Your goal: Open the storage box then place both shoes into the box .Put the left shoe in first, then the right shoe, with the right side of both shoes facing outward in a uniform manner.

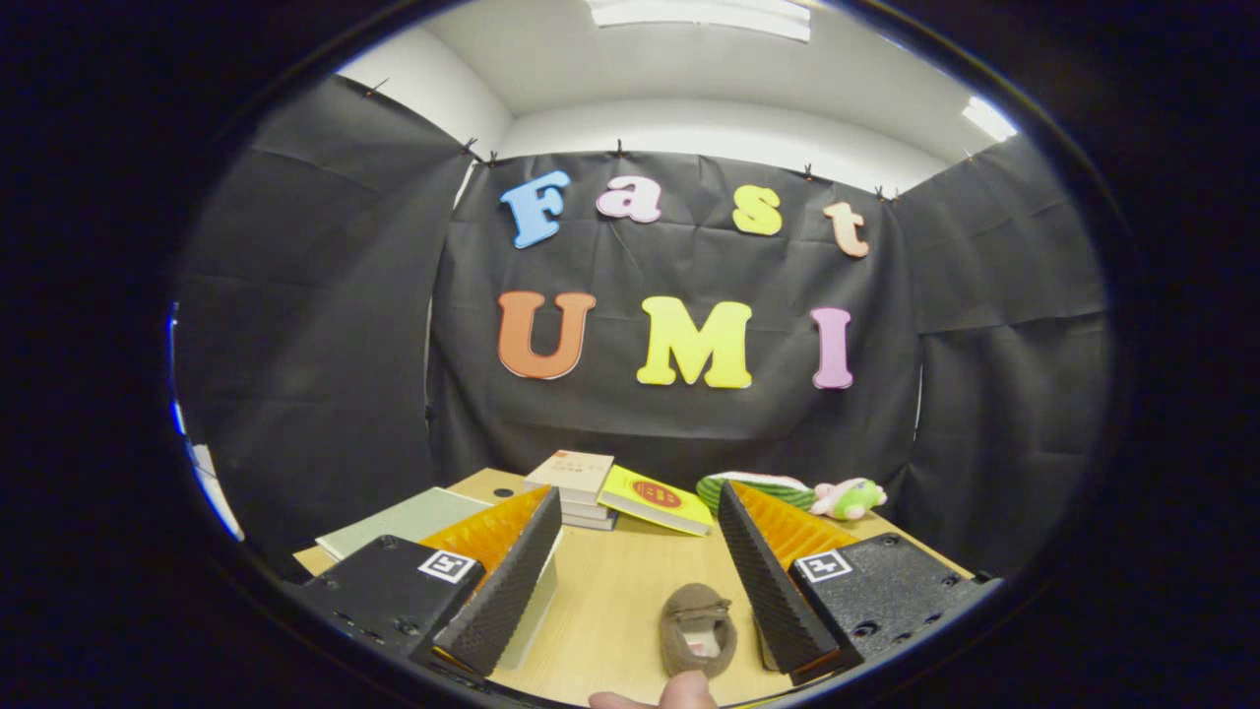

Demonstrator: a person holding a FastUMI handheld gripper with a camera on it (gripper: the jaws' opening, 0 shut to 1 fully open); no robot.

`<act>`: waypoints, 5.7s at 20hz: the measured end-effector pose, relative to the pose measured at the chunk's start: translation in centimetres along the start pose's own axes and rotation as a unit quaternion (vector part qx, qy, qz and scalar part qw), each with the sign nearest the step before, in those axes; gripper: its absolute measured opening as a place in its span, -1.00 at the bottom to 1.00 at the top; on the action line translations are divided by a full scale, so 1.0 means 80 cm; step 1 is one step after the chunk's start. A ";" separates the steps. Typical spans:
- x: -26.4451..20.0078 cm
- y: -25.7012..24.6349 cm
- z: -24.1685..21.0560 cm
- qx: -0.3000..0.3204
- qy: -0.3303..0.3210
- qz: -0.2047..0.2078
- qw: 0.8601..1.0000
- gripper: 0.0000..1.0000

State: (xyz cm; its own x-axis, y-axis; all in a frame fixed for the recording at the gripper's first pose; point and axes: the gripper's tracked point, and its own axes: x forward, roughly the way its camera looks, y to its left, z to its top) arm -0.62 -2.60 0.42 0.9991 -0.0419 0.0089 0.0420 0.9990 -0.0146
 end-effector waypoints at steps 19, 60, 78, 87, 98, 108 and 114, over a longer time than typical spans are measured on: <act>0.013 0.031 -0.015 -0.001 0.027 0.054 0.998 1.00; 0.047 0.144 -0.184 0.383 0.384 0.345 0.766 -0.52; 0.038 0.306 0.029 0.278 0.308 0.437 0.798 -0.88; 0.031 0.364 0.056 0.184 0.229 0.460 0.838 0.52; 0.059 0.280 0.036 0.135 0.185 0.365 0.903 0.81; 0.072 0.103 0.017 0.065 0.147 0.206 0.965 1.00; 0.068 -0.014 -0.060 0.013 0.231 0.138 0.963 1.00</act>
State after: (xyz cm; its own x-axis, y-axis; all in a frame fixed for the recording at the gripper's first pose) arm 4.81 -4.03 -4.34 0.8696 0.2290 -0.4375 -0.2193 0.9729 0.0732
